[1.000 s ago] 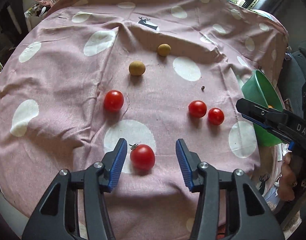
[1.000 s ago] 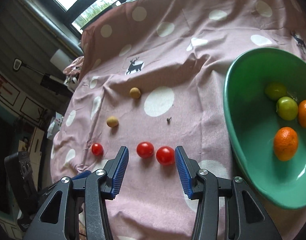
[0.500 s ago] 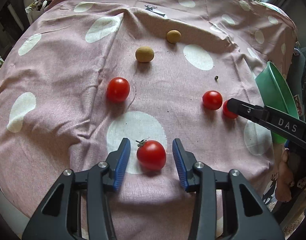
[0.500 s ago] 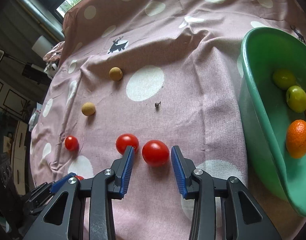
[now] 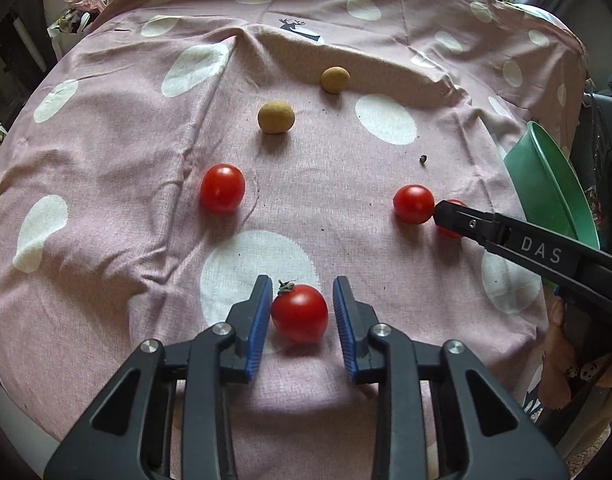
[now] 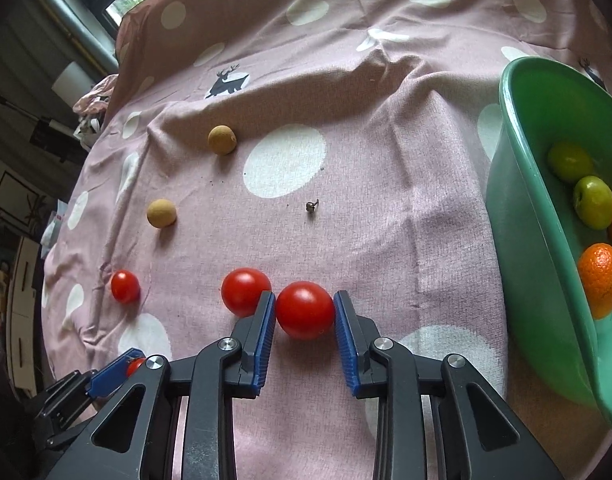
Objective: Organize fruits
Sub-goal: 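Close the right tool on the cherry tomato, then carry the tomato over the bowl and open the right tool, then move the right tool back to another red cherry tomato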
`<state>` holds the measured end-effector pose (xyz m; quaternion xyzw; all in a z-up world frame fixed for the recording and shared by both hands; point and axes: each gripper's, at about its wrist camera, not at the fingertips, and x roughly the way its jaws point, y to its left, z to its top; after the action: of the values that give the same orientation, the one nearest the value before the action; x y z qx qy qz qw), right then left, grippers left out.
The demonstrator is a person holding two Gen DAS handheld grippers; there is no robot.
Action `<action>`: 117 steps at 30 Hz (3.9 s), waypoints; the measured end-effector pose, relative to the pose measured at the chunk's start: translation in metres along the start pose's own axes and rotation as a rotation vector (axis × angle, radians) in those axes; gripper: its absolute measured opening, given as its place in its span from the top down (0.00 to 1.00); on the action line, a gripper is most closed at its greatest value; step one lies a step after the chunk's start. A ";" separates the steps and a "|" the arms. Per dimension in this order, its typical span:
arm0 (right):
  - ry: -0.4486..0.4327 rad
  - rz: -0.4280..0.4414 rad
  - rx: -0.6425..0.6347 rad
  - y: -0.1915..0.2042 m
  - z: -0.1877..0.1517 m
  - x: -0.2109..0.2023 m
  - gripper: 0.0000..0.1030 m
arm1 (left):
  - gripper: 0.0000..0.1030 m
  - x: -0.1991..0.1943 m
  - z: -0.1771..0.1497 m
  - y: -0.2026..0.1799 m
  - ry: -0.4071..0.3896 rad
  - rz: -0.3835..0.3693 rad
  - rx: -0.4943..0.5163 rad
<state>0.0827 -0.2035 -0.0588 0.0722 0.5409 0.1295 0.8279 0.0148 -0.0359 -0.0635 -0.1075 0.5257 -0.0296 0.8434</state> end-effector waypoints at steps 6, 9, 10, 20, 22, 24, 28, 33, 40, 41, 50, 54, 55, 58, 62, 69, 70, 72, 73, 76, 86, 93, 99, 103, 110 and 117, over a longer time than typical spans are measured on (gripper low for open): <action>-0.016 0.013 0.003 0.000 0.000 -0.006 0.70 | 0.75 -0.002 0.000 -0.004 -0.024 -0.021 0.024; -0.018 0.014 0.007 -0.001 0.000 -0.007 0.70 | 0.74 -0.001 -0.001 -0.004 -0.006 -0.016 0.029; -0.017 0.015 0.012 -0.002 0.000 -0.007 0.70 | 0.73 0.000 -0.001 -0.003 0.003 -0.021 0.024; -0.016 0.019 0.026 -0.005 0.001 -0.008 0.70 | 0.74 0.006 -0.004 -0.008 0.039 -0.021 0.038; -0.019 0.020 0.028 -0.005 0.001 -0.009 0.70 | 0.74 0.006 -0.005 -0.009 0.033 -0.017 0.047; -0.023 0.023 0.029 -0.005 0.002 -0.011 0.70 | 0.75 0.006 -0.006 -0.010 0.025 -0.015 0.063; -0.042 0.034 0.037 -0.007 0.002 -0.017 0.70 | 0.75 0.001 -0.005 -0.015 -0.010 -0.025 0.072; -0.080 0.056 0.056 -0.015 0.003 -0.033 0.70 | 0.75 -0.014 -0.002 -0.026 -0.062 -0.051 0.081; -0.188 0.088 0.105 -0.037 0.007 -0.068 0.70 | 0.75 -0.050 0.011 -0.069 -0.221 -0.069 0.159; -0.207 0.082 0.113 -0.041 0.007 -0.072 0.70 | 0.75 -0.054 0.013 -0.077 -0.241 -0.080 0.176; -0.321 0.126 0.222 -0.083 0.004 -0.110 0.70 | 0.75 -0.060 0.030 -0.141 -0.297 -0.184 0.290; -0.364 0.132 0.294 -0.109 -0.001 -0.125 0.70 | 0.75 -0.061 0.036 -0.166 -0.306 -0.244 0.320; -0.373 0.121 0.312 -0.115 -0.002 -0.127 0.70 | 0.75 -0.060 0.037 -0.172 -0.304 -0.261 0.329; -0.385 0.098 0.369 -0.133 -0.007 -0.132 0.70 | 0.75 -0.053 0.039 -0.191 -0.295 -0.275 0.365; -0.397 0.080 0.439 -0.156 -0.013 -0.137 0.70 | 0.75 -0.038 0.039 -0.209 -0.257 -0.299 0.395; -0.388 0.076 0.501 -0.178 -0.019 -0.136 0.70 | 0.78 -0.017 0.037 -0.229 -0.200 -0.328 0.410; -0.386 0.072 0.505 -0.180 -0.020 -0.135 0.70 | 0.78 -0.015 0.037 -0.231 -0.197 -0.334 0.410; -0.382 0.062 0.510 -0.180 -0.020 -0.135 0.70 | 0.78 -0.014 0.035 -0.236 -0.194 -0.347 0.415; -0.382 0.062 0.512 -0.182 -0.021 -0.135 0.70 | 0.78 -0.013 0.035 -0.238 -0.192 -0.351 0.421; -0.381 0.057 0.507 -0.182 -0.021 -0.134 0.70 | 0.78 -0.010 0.034 -0.245 -0.183 -0.350 0.436; -0.373 0.059 0.491 -0.177 -0.018 -0.133 0.68 | 0.74 -0.017 0.035 -0.227 -0.195 -0.337 0.394; -0.389 0.028 0.428 -0.155 -0.011 -0.133 0.58 | 0.55 -0.045 0.045 -0.171 -0.255 -0.295 0.278; -0.390 0.015 0.334 -0.127 -0.004 -0.128 0.46 | 0.45 -0.070 0.050 -0.101 -0.320 -0.165 0.175; -0.382 0.016 0.266 -0.103 0.002 -0.122 0.43 | 0.43 -0.075 0.048 -0.048 -0.328 -0.076 0.071; -0.334 0.005 0.114 -0.049 0.010 -0.096 0.43 | 0.41 -0.053 0.039 0.009 -0.261 0.044 -0.048; -0.255 0.082 -0.004 -0.001 0.010 -0.057 0.43 | 0.43 -0.034 0.040 0.032 -0.201 0.099 -0.077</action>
<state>0.0706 -0.2210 -0.0048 0.1086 0.4278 0.1539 0.8840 0.0335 0.0070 -0.0238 -0.1159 0.4439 0.0431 0.8875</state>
